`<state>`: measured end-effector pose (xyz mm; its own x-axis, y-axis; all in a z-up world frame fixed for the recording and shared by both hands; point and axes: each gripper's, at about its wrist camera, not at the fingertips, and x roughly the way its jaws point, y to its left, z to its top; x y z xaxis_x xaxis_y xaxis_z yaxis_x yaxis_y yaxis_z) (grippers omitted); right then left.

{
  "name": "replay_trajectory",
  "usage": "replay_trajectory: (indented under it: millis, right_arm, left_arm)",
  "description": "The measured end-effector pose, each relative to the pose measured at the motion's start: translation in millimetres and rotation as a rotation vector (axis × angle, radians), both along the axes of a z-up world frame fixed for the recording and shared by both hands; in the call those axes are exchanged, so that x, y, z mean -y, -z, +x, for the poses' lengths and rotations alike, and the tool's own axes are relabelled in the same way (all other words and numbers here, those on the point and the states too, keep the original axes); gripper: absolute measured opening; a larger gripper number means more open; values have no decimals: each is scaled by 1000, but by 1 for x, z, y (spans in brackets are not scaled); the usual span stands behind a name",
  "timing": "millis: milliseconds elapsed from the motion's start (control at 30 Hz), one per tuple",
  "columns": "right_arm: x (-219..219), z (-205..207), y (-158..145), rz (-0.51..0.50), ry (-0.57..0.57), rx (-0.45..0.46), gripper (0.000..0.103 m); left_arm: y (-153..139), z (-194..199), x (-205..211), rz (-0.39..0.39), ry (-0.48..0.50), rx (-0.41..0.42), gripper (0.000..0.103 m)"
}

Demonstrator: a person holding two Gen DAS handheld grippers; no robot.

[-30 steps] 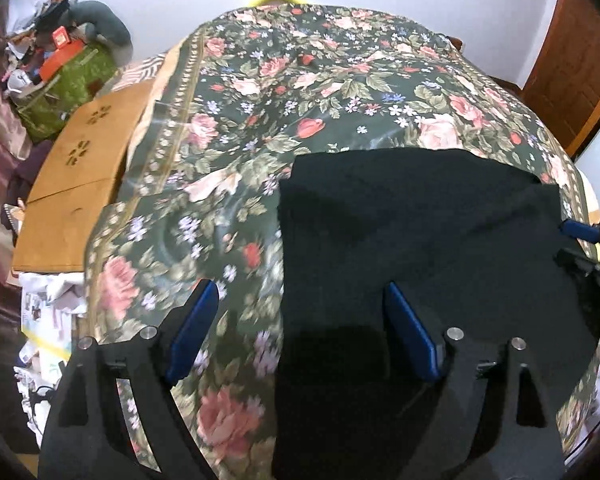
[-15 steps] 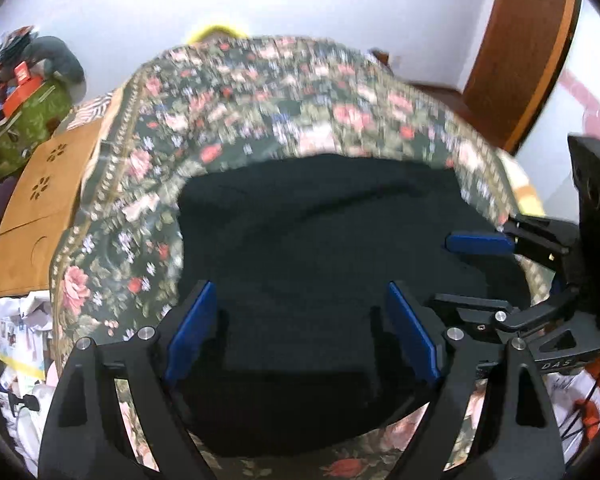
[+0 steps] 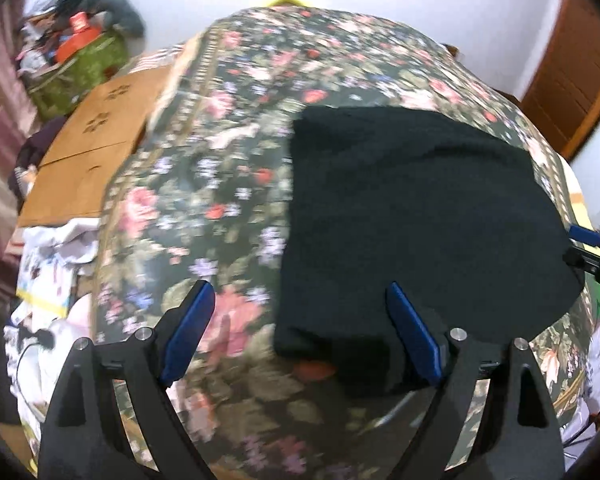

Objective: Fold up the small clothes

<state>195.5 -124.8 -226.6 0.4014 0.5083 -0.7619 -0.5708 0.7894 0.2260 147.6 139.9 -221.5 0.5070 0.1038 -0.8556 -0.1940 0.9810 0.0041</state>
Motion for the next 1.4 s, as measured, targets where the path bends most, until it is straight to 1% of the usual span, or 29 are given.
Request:
replay_trajectory:
  millis: [133,267,400,467,600,667,800,900,967,1033,1100,1233,1300,1367,1400]
  right_arm:
    - [16,-5,-20,40,50,40,64]
    - [16,-16,-58,87,59,148,64]
    - [11,-37,-101,146,47,287,64]
    - [9,-45,-119,176,39,340,64]
    - [6,-67,-151,240,25,447,64]
    - [5,-82,-167,269,17,508,64]
    - [6,-109,-187,311,15,604,64]
    - [10,-128,-198,350,26,660,64]
    - [12,-137,-200,368,34,674,64]
    - [15,-145,-202,391,42,680,67]
    - [17,-149,-202,404,54,684,78]
    - [16,-155,-201,393,76,695,87]
    - [15,-157,-200,383,81,698,96]
    - [16,-158,-199,375,88,706,101]
    - [15,-157,-199,373,91,707,101]
  left_arm:
    - [-23,-11,-9,22,-41,58,88]
    - [-63,-20,1,16,-44,170,88]
    - [-110,-33,26,18,-5,320,88]
    - [-136,-44,43,23,24,404,88]
    - [-175,-67,73,41,74,538,88]
    - [-194,-83,89,54,102,607,88]
    - [-219,-113,108,73,133,715,88]
    - [-231,-134,119,84,136,780,88]
    - [-236,-144,124,93,135,805,88]
    - [-238,-152,129,104,135,820,89]
    - [-238,-159,130,108,133,828,93]
    - [-234,-165,130,91,119,840,103]
    - [-233,-165,132,89,115,839,103]
    - [-231,-163,131,96,108,833,103]
    - [-230,-163,131,95,107,829,103]
